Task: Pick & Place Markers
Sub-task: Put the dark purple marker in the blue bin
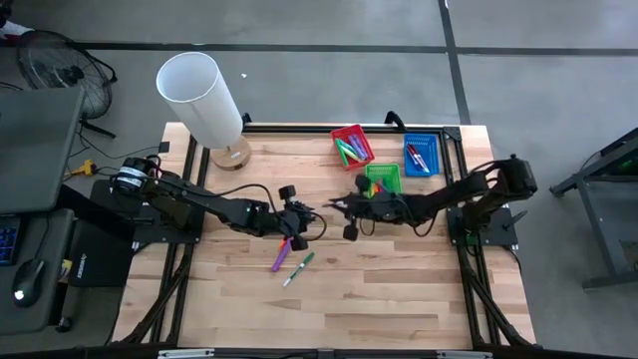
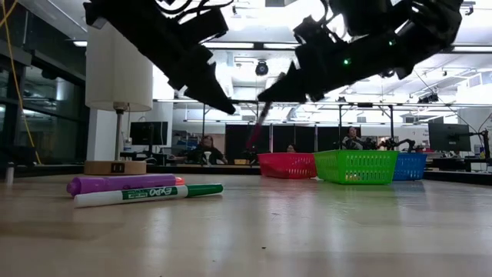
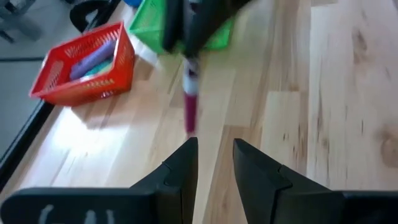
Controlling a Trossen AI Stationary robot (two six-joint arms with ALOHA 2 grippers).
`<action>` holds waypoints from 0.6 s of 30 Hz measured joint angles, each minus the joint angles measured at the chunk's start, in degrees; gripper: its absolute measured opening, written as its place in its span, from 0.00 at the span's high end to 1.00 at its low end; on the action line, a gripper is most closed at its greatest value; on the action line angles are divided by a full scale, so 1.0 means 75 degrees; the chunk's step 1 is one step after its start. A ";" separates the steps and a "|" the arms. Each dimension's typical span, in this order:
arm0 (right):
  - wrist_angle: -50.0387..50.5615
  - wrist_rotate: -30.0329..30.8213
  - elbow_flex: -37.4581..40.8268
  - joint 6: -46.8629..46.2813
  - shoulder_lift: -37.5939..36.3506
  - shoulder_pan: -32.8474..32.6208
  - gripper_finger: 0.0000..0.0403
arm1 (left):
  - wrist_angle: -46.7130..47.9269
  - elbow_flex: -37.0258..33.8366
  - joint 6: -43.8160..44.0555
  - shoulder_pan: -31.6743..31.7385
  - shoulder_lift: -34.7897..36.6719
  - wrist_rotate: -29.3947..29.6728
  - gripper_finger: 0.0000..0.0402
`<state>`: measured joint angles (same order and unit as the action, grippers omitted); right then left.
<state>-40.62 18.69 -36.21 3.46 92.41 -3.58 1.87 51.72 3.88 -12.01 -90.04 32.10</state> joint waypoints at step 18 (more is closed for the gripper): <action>0.3834 0.4220 0.0285 -0.1248 -0.2555 0.1519 0.93 | 0.0635 -0.0003 0.0722 0.0000 -0.0009 0.0061 0.76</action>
<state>-11.87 50.33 -34.08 -5.90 73.25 7.81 6.63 51.70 9.30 -12.01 -90.11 32.56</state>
